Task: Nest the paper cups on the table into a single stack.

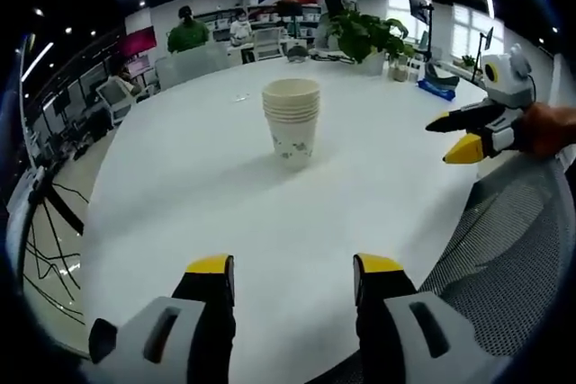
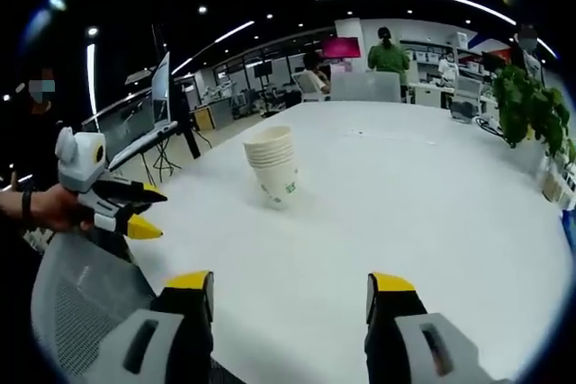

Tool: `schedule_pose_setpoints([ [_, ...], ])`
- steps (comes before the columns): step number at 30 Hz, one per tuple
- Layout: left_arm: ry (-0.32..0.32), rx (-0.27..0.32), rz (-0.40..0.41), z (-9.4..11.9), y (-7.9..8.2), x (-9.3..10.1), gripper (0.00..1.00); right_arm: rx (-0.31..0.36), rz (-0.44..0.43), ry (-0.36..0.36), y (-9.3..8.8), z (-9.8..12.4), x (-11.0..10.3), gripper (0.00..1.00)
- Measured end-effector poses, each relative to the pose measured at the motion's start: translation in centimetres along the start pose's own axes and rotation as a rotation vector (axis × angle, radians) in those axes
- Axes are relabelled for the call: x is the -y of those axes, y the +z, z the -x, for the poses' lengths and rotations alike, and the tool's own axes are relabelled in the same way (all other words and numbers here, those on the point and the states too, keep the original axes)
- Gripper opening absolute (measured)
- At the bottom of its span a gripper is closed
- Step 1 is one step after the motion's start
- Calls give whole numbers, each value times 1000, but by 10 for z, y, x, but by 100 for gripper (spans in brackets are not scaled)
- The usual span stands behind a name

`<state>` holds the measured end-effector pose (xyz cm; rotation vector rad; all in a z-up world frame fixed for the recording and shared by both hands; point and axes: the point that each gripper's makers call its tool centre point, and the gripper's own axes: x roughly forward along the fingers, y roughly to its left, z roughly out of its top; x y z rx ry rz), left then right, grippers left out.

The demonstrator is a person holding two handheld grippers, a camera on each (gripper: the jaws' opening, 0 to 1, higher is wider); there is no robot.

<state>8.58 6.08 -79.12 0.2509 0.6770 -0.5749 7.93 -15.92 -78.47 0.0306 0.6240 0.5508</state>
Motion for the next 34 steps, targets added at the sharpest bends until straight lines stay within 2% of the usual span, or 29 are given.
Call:
schedule_pose_setpoints([
  [6,-11,10,-14,0,3,4,53,-4,-14,-12,-1,0,4,69],
  [10,-11,17,-15,2,5,4,52,-33,7,-9,-5,-1,-2,69],
  [16,-16,21,-37,3,7,8,52,-37,5,-16,-4,1,-3,69],
  [34,-43,40,-51,3,12,14,53,-31,-15,-47,-6,0,11,68],
])
